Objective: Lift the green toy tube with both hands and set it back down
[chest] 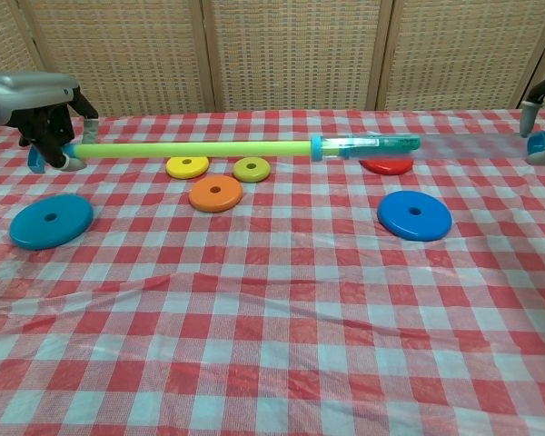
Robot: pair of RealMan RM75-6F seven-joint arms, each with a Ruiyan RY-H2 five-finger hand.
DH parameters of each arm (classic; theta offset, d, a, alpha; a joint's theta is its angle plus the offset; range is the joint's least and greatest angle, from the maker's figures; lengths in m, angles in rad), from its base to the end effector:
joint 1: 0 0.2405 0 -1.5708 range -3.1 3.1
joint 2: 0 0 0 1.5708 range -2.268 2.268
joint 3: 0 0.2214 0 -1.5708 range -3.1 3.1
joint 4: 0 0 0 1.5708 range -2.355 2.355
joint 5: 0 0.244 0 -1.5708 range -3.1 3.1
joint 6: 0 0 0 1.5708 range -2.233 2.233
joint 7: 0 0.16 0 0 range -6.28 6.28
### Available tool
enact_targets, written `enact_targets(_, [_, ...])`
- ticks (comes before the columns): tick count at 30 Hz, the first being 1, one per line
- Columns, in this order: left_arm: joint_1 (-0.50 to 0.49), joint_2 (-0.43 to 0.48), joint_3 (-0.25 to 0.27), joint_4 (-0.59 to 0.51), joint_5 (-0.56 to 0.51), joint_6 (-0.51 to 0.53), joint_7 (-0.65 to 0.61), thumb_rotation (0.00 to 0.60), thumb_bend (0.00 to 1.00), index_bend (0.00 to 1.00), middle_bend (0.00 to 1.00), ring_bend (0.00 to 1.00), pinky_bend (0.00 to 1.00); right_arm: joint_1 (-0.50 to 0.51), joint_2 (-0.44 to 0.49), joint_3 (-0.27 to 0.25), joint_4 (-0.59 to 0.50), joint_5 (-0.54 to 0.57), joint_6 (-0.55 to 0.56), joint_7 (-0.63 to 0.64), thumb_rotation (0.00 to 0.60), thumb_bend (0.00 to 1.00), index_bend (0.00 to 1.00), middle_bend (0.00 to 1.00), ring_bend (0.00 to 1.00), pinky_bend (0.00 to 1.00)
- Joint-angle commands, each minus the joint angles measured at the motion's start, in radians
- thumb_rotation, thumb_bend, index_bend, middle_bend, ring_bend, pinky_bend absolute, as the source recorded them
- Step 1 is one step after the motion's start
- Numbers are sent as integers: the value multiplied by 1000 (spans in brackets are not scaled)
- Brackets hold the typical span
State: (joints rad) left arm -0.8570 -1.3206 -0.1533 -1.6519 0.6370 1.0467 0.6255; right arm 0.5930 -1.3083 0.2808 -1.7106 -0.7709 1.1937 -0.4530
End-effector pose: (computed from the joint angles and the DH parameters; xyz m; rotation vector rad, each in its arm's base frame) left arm -0.1455 0.3698 0.0106 -1.6795 -0.9264 -0.6296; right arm -0.1826 -0.3484 0.0500 1.3535 -1.0804 0.8215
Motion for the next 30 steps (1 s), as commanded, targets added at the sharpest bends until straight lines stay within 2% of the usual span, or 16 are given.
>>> enact_targets(1, [-19,26,21,-30,-47,-35,50,600,183,333,336,321,332,6,28,-10,-12,37,-44,-14,600,362,244,555,480,149])
enact_targets(2, [-27,38,23,-45,-71,-53,60,600,150,274,260,267,296,9,34,-10,-13,48,-54,-17,600,342,170,416,337,70])
enact_targets(4, [-36,54,26,-62,-96,-72,67,600,102,151,103,130,199,11,40,-12,-13,62,-65,-17,600,317,99,256,168,11])
enact_targets(6, [-41,59,27,-66,-99,-72,70,600,91,97,37,59,129,13,44,-13,-11,72,-73,-16,600,298,59,130,44,0])
enact_targets(8, [-42,58,27,-68,-97,-68,63,600,90,63,7,30,95,17,47,-17,-7,81,-82,-20,600,294,52,67,3,0])
enact_targets(12, [-32,58,23,-64,-77,-67,22,600,90,45,0,8,73,14,51,-27,-5,75,-84,-13,600,293,46,32,0,0])
enact_targets(14, [-4,61,8,-71,-31,-55,-50,600,90,46,0,5,56,-1,65,-34,-20,38,-80,20,600,292,46,19,0,0])
enact_targets(19, [105,65,15,-86,200,21,-250,600,92,49,0,0,1,-52,97,-76,-35,-88,-71,101,600,275,46,0,0,0])
enact_targets(22, [203,59,62,-69,407,129,-389,600,92,50,0,0,0,-106,120,-129,-28,-224,-38,167,600,252,43,0,0,0])
enact_targets(25, [305,54,125,-27,598,251,-543,600,85,49,0,0,0,-180,129,-181,0,-358,50,241,600,235,36,0,0,0])
enact_targets(28, [388,30,178,55,735,380,-611,600,77,40,0,0,0,-246,123,-221,52,-472,138,330,600,223,29,0,0,0])
enact_targets(30, [444,-5,206,131,802,473,-606,600,77,37,0,0,0,-287,114,-249,102,-543,193,391,600,216,15,0,0,0])
